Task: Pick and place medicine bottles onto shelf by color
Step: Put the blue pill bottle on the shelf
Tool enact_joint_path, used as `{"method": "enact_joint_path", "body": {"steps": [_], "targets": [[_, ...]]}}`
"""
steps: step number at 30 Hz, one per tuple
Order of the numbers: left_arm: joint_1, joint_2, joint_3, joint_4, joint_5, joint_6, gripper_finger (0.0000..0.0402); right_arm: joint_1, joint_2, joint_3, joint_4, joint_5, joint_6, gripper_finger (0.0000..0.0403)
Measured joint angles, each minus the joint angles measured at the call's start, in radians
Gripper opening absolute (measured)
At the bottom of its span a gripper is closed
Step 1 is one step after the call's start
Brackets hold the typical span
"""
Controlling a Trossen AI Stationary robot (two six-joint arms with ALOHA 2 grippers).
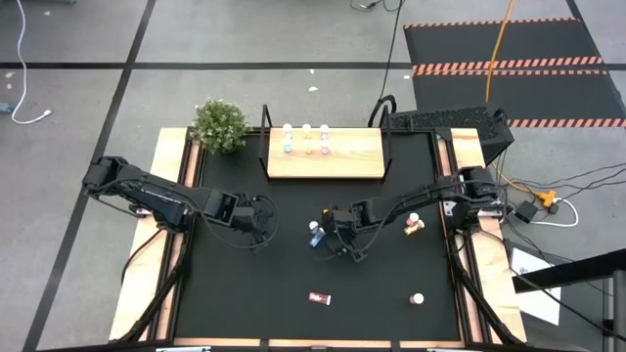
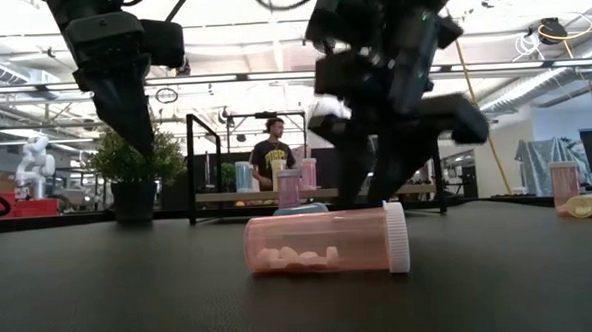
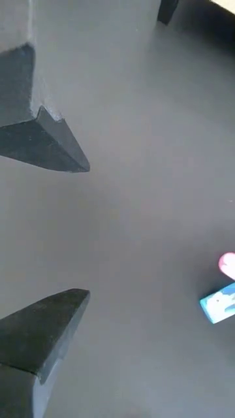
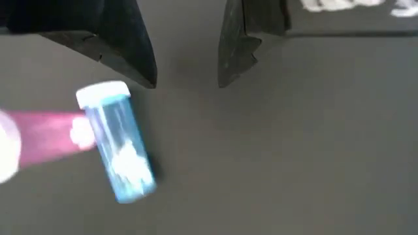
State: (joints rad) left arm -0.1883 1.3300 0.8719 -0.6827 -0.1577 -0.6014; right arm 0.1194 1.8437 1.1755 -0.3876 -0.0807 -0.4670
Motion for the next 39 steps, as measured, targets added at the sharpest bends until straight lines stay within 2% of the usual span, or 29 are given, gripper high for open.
{"method": "enact_joint_path", "body": {"steps": [4, 7, 12, 17, 24, 33, 39], "targets": [[0.0, 0.0, 0.0, 0.008, -0.003, -0.013, 0.0308, 0.039, -0.037, 0.001, 0.05, -0.001, -0.091, 0.0155], [0.004, 0.0, 0.0, 0.049, -0.049, 0.002, 0.0308, 0.055, -0.037, 0.001, 0.133, 0.0, -0.187, 0.0155], [0.013, 0.0, 0.0, 0.129, -0.086, 0.075, 0.0308, 0.046, 0.014, 0.001, 0.233, 0.034, -0.265, 0.0155], [0.015, 0.0, 0.002, 0.168, -0.087, 0.076, 0.0308, 0.027, 0.066, 0.001, 0.29, 0.095, -0.325, 0.0155], [0.014, 0.0, 0.001, 0.16, -0.081, 0.036, 0.0308, 0.005, 0.074, 0.002, 0.277, 0.075, -0.331, 0.0155], [0.017, 0.0, 0.001, 0.164, -0.08, 0.021, 0.0308, -0.03, 0.074, 0.001, 0.171, 0.074, -0.325, 0.0155], [0.016, 0.0, 0.001, 0.164, -0.082, 0.012, 0.0308, -0.034, 0.074, 0.001, 0.157, 0.069, -0.255, 0.0155]]}}
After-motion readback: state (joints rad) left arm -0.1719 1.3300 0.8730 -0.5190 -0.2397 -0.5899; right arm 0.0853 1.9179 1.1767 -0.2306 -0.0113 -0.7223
